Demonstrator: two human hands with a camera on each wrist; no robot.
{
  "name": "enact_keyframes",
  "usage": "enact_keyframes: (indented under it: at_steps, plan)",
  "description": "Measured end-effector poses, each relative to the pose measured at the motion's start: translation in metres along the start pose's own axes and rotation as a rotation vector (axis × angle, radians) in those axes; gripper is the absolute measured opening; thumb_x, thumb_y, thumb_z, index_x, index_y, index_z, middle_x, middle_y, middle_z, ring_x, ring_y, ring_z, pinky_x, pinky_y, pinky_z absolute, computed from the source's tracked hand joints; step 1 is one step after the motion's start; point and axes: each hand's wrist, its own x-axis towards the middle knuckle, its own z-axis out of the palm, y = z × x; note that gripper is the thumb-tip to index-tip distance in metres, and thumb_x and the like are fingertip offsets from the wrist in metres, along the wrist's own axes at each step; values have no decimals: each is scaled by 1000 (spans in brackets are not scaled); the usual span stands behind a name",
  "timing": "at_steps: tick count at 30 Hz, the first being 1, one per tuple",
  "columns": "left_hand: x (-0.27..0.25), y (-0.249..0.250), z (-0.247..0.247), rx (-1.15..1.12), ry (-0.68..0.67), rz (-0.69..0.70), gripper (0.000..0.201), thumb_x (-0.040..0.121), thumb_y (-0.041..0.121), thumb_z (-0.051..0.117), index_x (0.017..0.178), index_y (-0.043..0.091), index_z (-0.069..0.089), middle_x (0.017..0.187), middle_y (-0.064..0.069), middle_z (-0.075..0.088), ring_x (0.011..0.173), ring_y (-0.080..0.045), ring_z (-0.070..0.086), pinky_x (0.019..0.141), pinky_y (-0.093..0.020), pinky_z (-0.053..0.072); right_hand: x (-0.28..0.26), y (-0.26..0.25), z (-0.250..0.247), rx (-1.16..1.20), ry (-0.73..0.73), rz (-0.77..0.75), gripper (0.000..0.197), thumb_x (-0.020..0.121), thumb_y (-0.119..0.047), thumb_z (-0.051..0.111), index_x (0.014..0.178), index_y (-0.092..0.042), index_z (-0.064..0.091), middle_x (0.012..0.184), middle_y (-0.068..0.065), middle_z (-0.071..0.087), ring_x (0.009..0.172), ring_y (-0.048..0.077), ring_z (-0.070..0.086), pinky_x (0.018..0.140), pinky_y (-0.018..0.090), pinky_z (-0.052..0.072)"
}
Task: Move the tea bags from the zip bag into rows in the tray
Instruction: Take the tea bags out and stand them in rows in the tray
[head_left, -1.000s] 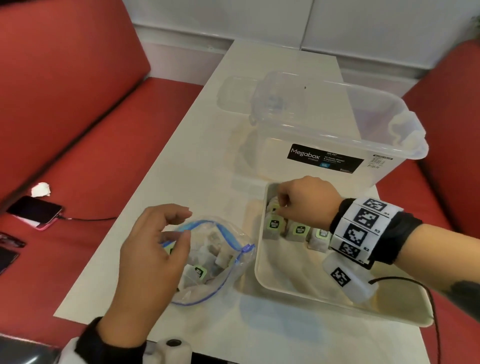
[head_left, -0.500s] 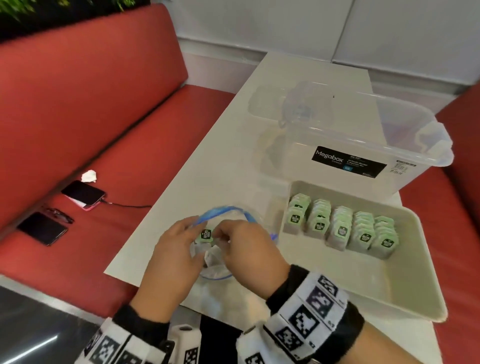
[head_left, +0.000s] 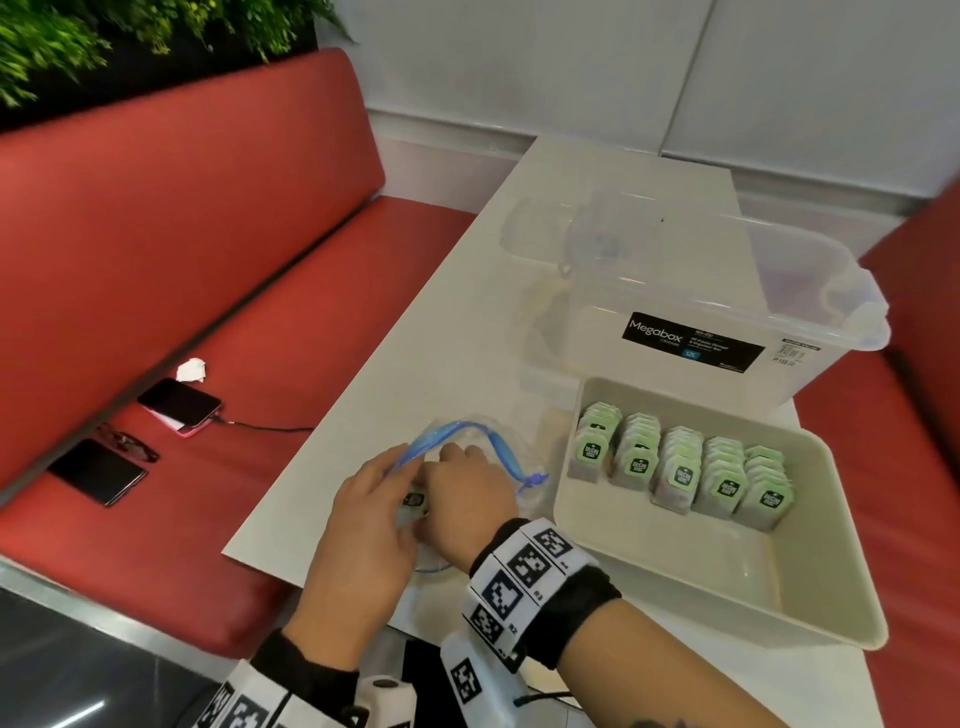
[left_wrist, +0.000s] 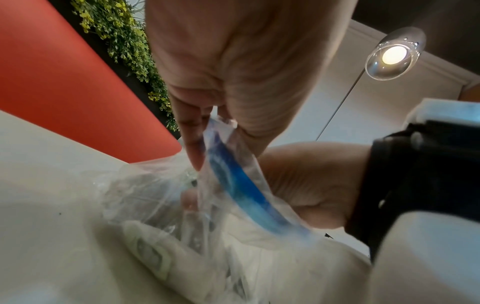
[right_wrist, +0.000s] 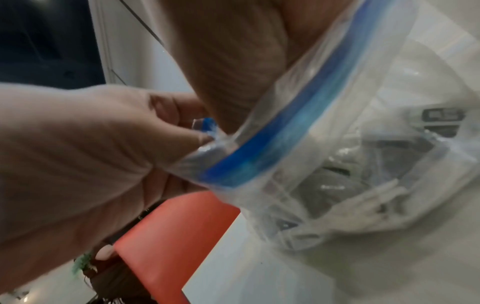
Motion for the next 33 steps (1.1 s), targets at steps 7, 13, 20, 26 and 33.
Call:
enact_keyframes:
  at_steps: [7, 13, 20, 26, 33]
  plan:
    - [3, -4, -1, 17, 2, -11, 71, 71, -16, 53, 132, 20, 50, 131, 16, 36, 121, -4, 35, 96, 1, 16, 4, -9, -4, -164, -20, -28, 18, 85, -19, 49, 99, -13, 59, 98, 7, 65, 105, 29, 49, 102, 48, 28]
    - [3, -2, 0, -8, 0, -40, 59, 81, -13, 50, 132, 16, 51, 140, 0, 44, 126, -17, 41, 102, -22, 27, -4, -3, -9, -132, -25, -55, 15, 90, -18, 48, 89, -12, 61, 95, 9, 65, 100, 28, 51, 90, 40, 34]
    - [14, 1, -9, -104, 11, -95, 49, 88, -12, 43, 126, 15, 57, 140, -1, 42, 117, -1, 36, 100, -15, 27, -14, 14, -19, -20, 218, -139, 9, 78, -9, 66, 72, -8, 60, 71, 11, 62, 74, 26, 58, 60, 28, 30]
    - [21, 1, -12, -119, 7, -147, 46, 87, -9, 45, 119, 20, 62, 140, 0, 42, 122, -9, 41, 96, -14, 28, -26, 34, -36, 218, 323, -101, 18, 88, -27, 59, 92, -9, 62, 93, 8, 62, 92, 23, 49, 71, 29, 28]
    - [17, 24, -22, -295, 146, -129, 28, 81, 23, 53, 104, 39, 58, 134, 11, 45, 119, 0, 39, 96, -20, 29, -29, 42, -50, 861, 382, 113, 15, 80, -23, 71, 70, -24, 60, 65, -6, 63, 60, 5, 56, 58, 21, 43]
